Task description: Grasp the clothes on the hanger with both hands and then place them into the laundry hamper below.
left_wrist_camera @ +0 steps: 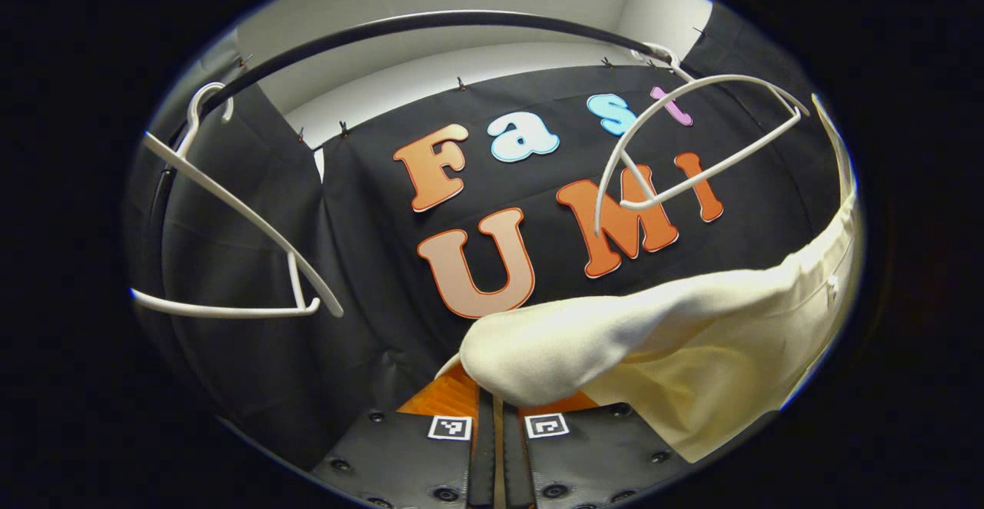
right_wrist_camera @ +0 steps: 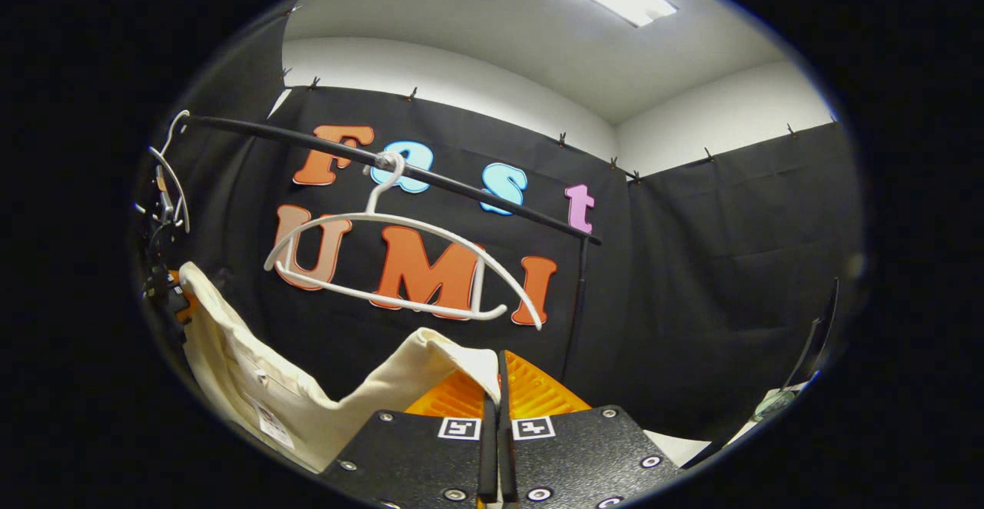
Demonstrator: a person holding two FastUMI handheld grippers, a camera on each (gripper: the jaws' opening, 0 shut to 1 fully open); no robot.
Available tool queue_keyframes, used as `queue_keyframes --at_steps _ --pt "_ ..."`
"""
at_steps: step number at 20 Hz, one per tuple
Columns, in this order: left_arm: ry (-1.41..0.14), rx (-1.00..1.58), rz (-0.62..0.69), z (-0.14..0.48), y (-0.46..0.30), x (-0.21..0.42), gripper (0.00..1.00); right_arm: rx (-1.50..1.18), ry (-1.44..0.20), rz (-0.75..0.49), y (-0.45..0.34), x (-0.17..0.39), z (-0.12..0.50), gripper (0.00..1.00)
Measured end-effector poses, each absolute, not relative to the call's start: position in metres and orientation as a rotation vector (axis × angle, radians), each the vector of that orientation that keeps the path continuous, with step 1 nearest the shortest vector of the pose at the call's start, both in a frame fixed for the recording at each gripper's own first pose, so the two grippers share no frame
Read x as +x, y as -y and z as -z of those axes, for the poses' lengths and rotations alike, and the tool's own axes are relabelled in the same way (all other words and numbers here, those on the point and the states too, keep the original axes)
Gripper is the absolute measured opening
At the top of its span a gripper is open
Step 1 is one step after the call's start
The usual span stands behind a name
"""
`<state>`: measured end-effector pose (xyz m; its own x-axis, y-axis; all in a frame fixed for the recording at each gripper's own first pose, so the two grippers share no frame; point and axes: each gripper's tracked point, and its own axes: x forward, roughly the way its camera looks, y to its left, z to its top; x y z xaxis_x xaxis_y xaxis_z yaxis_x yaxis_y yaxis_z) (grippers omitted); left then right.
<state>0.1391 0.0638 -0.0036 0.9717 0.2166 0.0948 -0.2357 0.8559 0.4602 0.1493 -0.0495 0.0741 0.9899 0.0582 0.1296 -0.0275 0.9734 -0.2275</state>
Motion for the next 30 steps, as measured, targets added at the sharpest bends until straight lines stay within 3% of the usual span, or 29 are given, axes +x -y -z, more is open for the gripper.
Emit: queue_keyframes --at_steps 8,16,19,20,24,30 --pt "-0.069 0.215 0.016 0.056 0.002 0.074 0.12 -0.148 0.050 -0.261 -0.052 0.101 -0.029 0.01" --pt "-0.325 0.016 0.248 0.154 0.069 0.001 0.14 0.003 -0.280 -0.324 -0.085 0.058 0.111 0.02" --pt "-0.398 0.026 0.256 0.183 0.076 -0.005 0.18 -0.007 -0.364 -0.314 -0.090 0.048 0.148 0.01" --pt "-0.436 0.025 0.254 0.196 0.078 -0.009 0.14 -0.020 -0.393 -0.311 -0.091 0.046 0.161 0.01" --pt "-0.594 -0.034 0.267 0.246 0.086 -0.018 0.14 -0.026 -0.521 -0.310 -0.099 0.041 0.214 0.02" --pt "-0.695 -0.026 0.220 0.288 0.069 -0.027 0.14 -0.019 -0.666 -0.262 -0.086 0.031 0.271 0.02"
